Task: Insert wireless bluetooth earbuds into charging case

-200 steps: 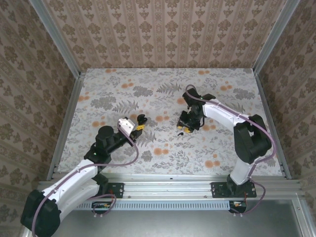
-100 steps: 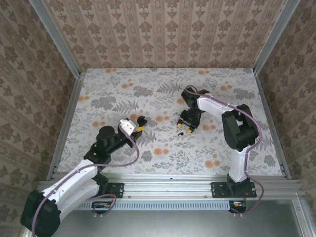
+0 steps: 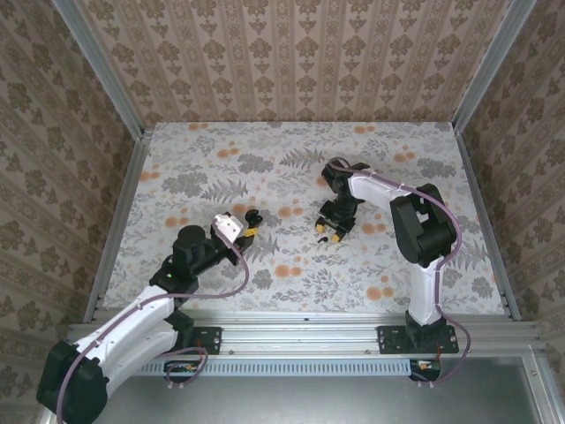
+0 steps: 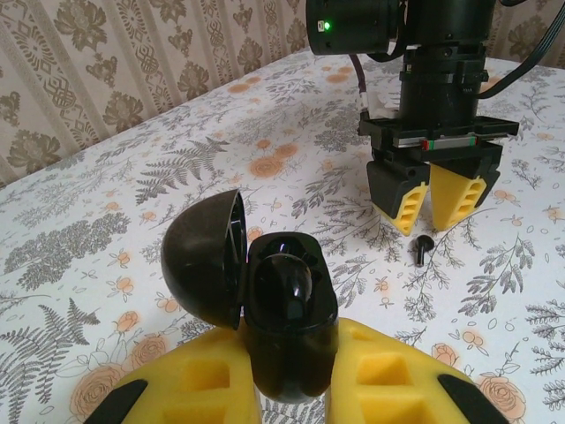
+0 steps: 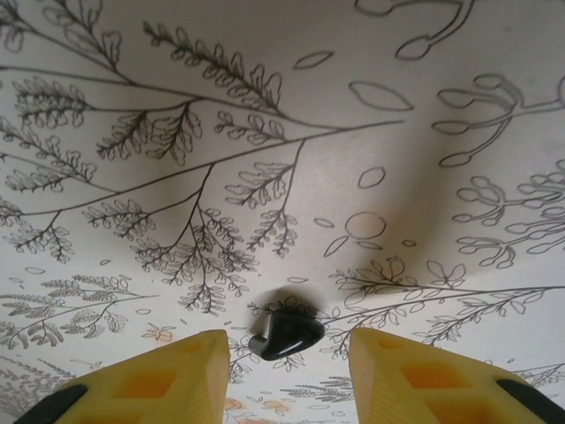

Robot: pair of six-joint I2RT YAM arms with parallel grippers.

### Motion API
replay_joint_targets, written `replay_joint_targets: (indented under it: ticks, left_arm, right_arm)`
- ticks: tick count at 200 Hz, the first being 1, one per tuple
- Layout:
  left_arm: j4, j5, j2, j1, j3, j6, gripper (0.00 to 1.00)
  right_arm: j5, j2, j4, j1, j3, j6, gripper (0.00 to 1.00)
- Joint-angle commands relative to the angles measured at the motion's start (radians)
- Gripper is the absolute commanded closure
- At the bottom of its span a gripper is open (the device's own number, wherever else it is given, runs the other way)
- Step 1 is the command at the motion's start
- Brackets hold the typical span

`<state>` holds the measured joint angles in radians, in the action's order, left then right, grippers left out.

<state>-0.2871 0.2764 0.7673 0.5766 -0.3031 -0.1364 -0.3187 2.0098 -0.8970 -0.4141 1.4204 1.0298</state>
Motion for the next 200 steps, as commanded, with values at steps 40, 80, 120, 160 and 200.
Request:
replay_joint_targets:
  ticks: [40,80,120,160,200]
  left_arm:
    - [0.01,-0.016,-0.025,0.005,-0.033,-0.025,0.94]
    - [0.013,-0.019,-0.027,0.005,-0.033,-0.025,0.94]
    - [0.017,-0.026,-0.026,0.005,-0.034,-0.028,0.94]
    - [0.023,-0.029,-0.017,0.005,-0.035,-0.029,0.94]
    - [0.023,-0.029,0.002,0.005,-0.039,-0.025,0.94]
  right_arm:
    - [-0.051,0.039,-0.004,-0.02,-0.018,0.039,0.61]
    - [-0.044,0.063,0.003,-0.022,-0.01,0.031,0.67]
    - [0.006,0.084,-0.032,-0.019,0.02,-0.001,0.72]
    - [0.033,0.079,-0.038,-0.009,0.021,-0.024,0.77]
    - [0.042,0.07,-0.02,-0.004,0.014,-0.039,0.81]
